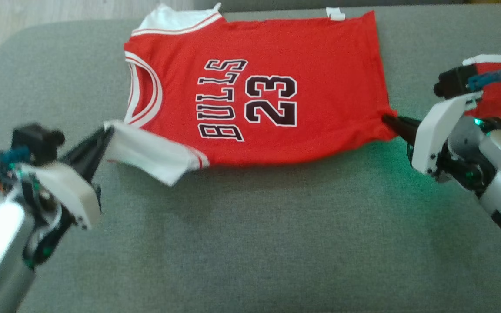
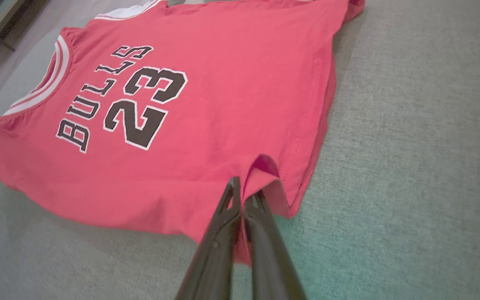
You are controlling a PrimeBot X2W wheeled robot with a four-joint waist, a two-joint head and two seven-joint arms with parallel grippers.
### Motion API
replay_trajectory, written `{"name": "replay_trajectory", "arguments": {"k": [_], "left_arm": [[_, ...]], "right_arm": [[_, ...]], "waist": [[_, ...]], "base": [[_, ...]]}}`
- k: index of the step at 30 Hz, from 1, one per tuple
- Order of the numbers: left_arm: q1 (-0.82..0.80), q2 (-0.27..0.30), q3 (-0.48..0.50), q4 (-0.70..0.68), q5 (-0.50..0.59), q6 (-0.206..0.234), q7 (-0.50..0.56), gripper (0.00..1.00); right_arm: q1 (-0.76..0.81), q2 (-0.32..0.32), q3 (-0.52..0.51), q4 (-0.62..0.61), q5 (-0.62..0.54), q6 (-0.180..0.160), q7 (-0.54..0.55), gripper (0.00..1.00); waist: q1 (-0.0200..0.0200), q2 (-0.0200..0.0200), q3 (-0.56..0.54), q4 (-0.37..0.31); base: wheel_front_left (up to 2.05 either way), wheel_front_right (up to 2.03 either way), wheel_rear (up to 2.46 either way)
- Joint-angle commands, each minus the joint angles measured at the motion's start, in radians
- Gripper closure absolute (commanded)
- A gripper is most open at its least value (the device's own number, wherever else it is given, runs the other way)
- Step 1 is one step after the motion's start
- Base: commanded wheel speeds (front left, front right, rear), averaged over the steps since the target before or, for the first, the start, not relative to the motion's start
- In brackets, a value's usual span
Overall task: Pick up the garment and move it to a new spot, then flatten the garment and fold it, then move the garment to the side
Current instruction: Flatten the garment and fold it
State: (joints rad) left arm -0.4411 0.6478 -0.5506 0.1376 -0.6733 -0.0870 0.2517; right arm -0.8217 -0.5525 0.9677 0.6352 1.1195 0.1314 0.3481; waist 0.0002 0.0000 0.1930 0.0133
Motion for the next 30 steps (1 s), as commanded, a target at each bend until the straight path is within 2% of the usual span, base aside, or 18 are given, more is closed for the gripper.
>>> {"name": "replay_trajectory", "arguments": {"k": [1, 9, 25, 26, 27, 28, 30], "left_arm": [[-0.094, 0.030, 0.058, -0.001, -0.003, -0.005, 0.004, 1.00], [-0.243, -0.003, 0.038, 0.171, 0.009, -0.023, 0.012, 1.00], [-0.459, -0.074, -0.080, 0.426, 0.058, -0.042, -0.057, 1.00], [-0.474, -0.081, -0.085, 0.442, 0.061, -0.043, -0.070, 0.76], [-0.489, -0.089, -0.087, 0.460, 0.068, -0.043, -0.086, 0.12], [-0.505, -0.099, -0.087, 0.480, 0.074, -0.041, -0.105, 0.00], [-0.536, -0.121, -0.082, 0.518, 0.088, -0.029, -0.161, 0.00]], "right_arm": [[-0.027, 0.002, -0.023, 0.004, 0.016, -0.001, 0.002, 1.00], [-0.093, 0.089, -0.088, 0.101, 0.056, -0.001, 0.001, 1.00], [-0.175, 0.160, -0.080, 0.189, 0.037, -0.001, -0.005, 1.00], [-0.185, 0.162, -0.080, 0.199, 0.028, -0.001, -0.019, 0.69], [-0.196, 0.166, -0.084, 0.213, 0.019, -0.001, -0.040, 0.00], [-0.207, 0.172, -0.089, 0.226, 0.011, -0.001, -0.064, 0.00], [-0.229, 0.189, -0.106, 0.251, 0.002, -0.001, -0.121, 0.00]], "waist": [[-0.0002, 0.0000, 0.018, -0.002], [-0.0002, 0.0000, 0.078, -0.019], [-0.0002, 0.0000, 0.129, -0.038], [-0.0002, 0.0000, 0.131, -0.038], [-0.0002, 0.0000, 0.133, -0.038], [-0.0002, 0.0000, 0.135, -0.037], [-0.0002, 0.0000, 0.138, -0.035]], "base": [[0.00, 0.00, 0.00], [0.00, 0.00, 0.00], [0.00, 0.00, 0.00], [0.00, 0.00, 0.00], [0.00, 0.00, 0.00], [0.00, 0.00, 0.00], [0.00, 0.00, 0.00]]}}
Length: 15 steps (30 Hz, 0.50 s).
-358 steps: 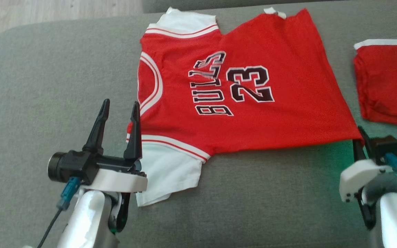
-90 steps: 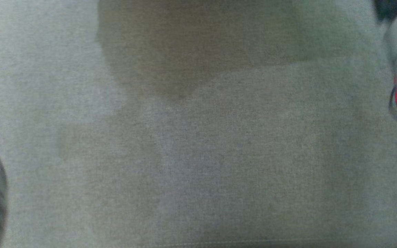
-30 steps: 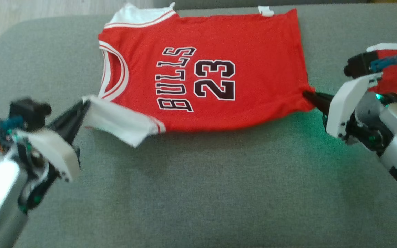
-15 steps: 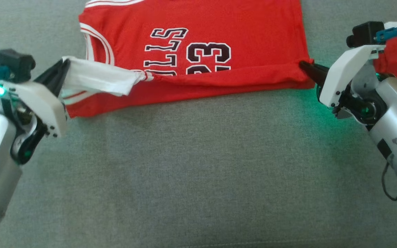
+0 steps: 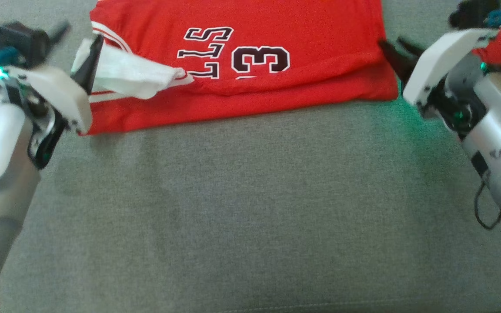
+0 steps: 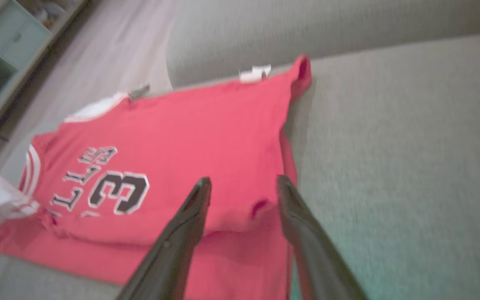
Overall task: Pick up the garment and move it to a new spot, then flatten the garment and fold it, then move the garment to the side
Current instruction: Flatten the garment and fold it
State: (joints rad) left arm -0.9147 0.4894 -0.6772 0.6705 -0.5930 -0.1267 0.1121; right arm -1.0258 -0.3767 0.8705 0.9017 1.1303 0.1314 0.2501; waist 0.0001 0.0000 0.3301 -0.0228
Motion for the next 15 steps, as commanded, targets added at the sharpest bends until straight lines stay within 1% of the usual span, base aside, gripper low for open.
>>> {"name": "replay_trajectory", "arguments": {"k": [1, 4, 7, 9, 12, 14, 15], "left_arm": [[-0.078, 0.024, 0.059, 0.002, 0.010, 0.029, -0.066, 0.00], [-0.108, -0.013, 0.094, 0.050, 0.020, 0.084, -0.204, 0.00], [-0.112, -0.042, 0.112, 0.083, 0.026, 0.111, -0.313, 0.00], [-0.102, -0.054, 0.121, 0.086, 0.032, 0.120, -0.349, 0.00], [-0.061, -0.062, 0.146, 0.052, 0.049, 0.146, -0.371, 0.00], [-0.017, -0.068, 0.185, -0.031, 0.071, 0.169, -0.373, 0.00], [0.016, -0.070, 0.214, -0.084, 0.085, 0.188, -0.373, 0.00]], "right_arm": [[-0.037, 0.021, -0.020, -0.005, -0.012, -0.001, -0.062, 0.00], [-0.063, 0.041, -0.049, 0.030, -0.028, -0.001, -0.187, 0.00], [-0.063, 0.054, -0.067, 0.044, -0.035, -0.001, -0.295, 0.00], [-0.055, 0.058, -0.074, 0.041, -0.040, -0.001, -0.365, 0.00], [-0.029, 0.060, -0.074, 0.032, -0.061, -0.001, -0.462, 0.00], [-0.005, 0.067, -0.084, 0.018, -0.086, -0.001, -0.498, 0.00], [0.008, 0.069, -0.091, 0.011, -0.111, -0.001, -0.507, 0.00]], "waist": [[-0.0001, 0.0000, 0.003, 0.002], [-0.0001, 0.0000, 0.002, 0.008], [-0.0001, 0.0000, -0.009, 0.017], [-0.0001, 0.0000, -0.020, 0.022], [-0.0001, 0.0000, -0.045, 0.028], [-0.0001, 0.0000, -0.063, 0.029], [-0.0001, 0.0000, -0.072, 0.028]], "base": [[0.00, 0.00, 0.00], [0.00, 0.00, 0.00], [0.00, 0.00, 0.00], [0.00, 0.00, 0.00], [0.00, 0.00, 0.00], [0.00, 0.00, 0.00], [0.00, 0.00, 0.00]]}}
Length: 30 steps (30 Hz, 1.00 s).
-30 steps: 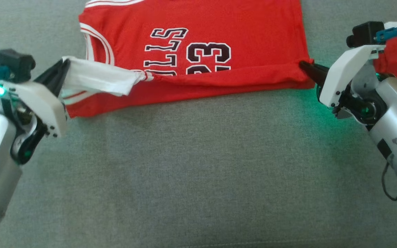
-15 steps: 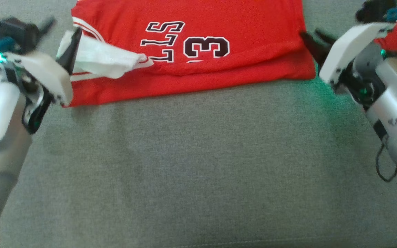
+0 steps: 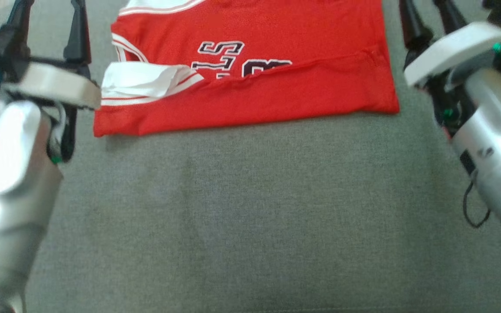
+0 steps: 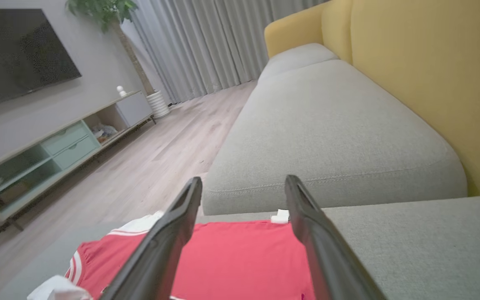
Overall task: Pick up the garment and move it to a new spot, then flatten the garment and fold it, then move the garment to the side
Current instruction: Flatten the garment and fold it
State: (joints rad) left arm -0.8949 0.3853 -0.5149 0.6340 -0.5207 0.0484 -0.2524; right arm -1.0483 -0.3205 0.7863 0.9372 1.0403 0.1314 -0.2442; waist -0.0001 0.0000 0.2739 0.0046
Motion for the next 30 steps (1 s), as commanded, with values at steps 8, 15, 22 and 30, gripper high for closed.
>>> {"name": "replay_trajectory", "arguments": {"k": [8, 15, 22, 30], "left_arm": [[0.404, -0.026, 0.227, -0.417, 0.146, 0.130, -0.009, 0.00], [0.655, -0.142, 0.333, -0.532, 0.211, 0.158, -0.009, 0.00], [0.642, -0.167, 0.350, -0.482, 0.266, 0.091, -0.009, 0.00], [0.484, -0.126, 0.327, -0.193, 0.307, 0.077, 0.064, 0.00]], "right_arm": [[0.410, 0.158, -0.531, -0.385, -0.549, -0.001, -0.017, 0.00], [0.762, 0.269, -0.705, -0.635, -0.804, -0.001, -0.017, 0.00], [0.790, 0.270, -0.676, -0.704, -0.769, -0.001, -0.017, 0.00], [0.766, 0.270, -0.640, -0.738, -0.762, -0.001, -0.018, 0.00]], "waist": [[0.0001, 0.0000, -0.075, -0.020], [0.0001, 0.0000, -0.089, -0.021], [0.0001, 0.0000, -0.043, -0.026], [0.0001, 0.0000, 0.048, -0.051]], "base": [[0.00, 0.00, 0.00], [0.00, 0.00, 0.00], [0.00, 0.00, 0.00], [0.00, 0.00, 0.00]]}}
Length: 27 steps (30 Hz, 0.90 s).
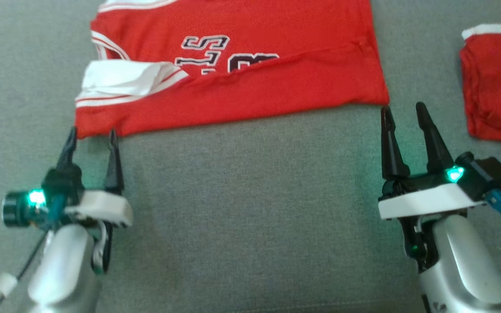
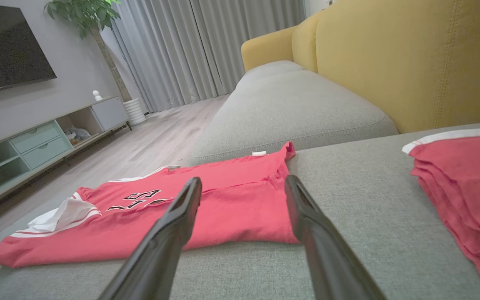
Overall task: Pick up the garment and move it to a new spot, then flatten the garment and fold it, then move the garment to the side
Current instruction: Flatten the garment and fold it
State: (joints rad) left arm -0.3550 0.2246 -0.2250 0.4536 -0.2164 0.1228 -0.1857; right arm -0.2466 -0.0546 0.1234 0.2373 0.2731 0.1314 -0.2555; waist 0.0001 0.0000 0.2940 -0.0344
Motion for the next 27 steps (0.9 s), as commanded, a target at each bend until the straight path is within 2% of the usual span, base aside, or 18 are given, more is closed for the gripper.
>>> {"name": "replay_trajectory", "arguments": {"k": [1, 14, 17, 18, 19, 23, 27], "left_arm": [[-0.077, 0.039, 0.038, 0.016, 0.004, 0.002, 0.001, 0.00], [-0.247, 0.080, 0.059, 0.290, -0.010, 0.003, 0.006, 0.00], [-0.255, 0.075, 0.036, 0.352, -0.016, -0.034, 0.068, 0.00], [-0.257, 0.074, 0.029, 0.364, -0.018, -0.047, 0.082, 0.21], [-0.262, 0.073, 0.028, 0.371, -0.022, -0.056, 0.083, 1.00], [-0.276, 0.071, 0.029, 0.370, -0.028, -0.061, 0.041, 1.00], [-0.290, 0.058, 0.023, 0.322, -0.023, -0.059, -0.038, 1.00]], "right_arm": [[-0.037, 0.004, 0.025, -0.039, 0.007, -0.001, -0.006, 0.00], [-0.040, 0.004, 0.046, -0.075, 0.025, -0.001, -0.006, 0.00], [-0.048, 0.004, 0.046, -0.086, 0.027, -0.001, -0.006, 0.00], [-0.050, 0.004, 0.045, -0.087, 0.028, -0.001, -0.006, 0.00], [-0.053, 0.004, 0.044, -0.087, 0.027, -0.001, -0.006, 0.00], [-0.069, 0.004, 0.043, -0.069, 0.012, -0.001, -0.002, 0.00], [-0.115, 0.004, 0.019, -0.002, -0.017, -0.001, 0.071, 0.00]], "waist": [[-0.0001, 0.0000, 0.038, -0.015], [-0.0001, 0.0000, 0.107, -0.048], [-0.0001, 0.0000, 0.104, -0.050], [-0.0001, 0.0000, 0.101, -0.050], [-0.0001, 0.0000, 0.099, -0.050], [-0.0001, 0.0000, 0.089, -0.047], [-0.0001, 0.0000, 0.074, -0.033]], "base": [[0.00, 0.00, 0.00], [0.00, 0.00, 0.00], [0.00, 0.00, 0.00], [0.00, 0.00, 0.00], [0.00, 0.00, 0.00], [0.00, 0.00, 0.00], [0.00, 0.00, 0.00]]}}
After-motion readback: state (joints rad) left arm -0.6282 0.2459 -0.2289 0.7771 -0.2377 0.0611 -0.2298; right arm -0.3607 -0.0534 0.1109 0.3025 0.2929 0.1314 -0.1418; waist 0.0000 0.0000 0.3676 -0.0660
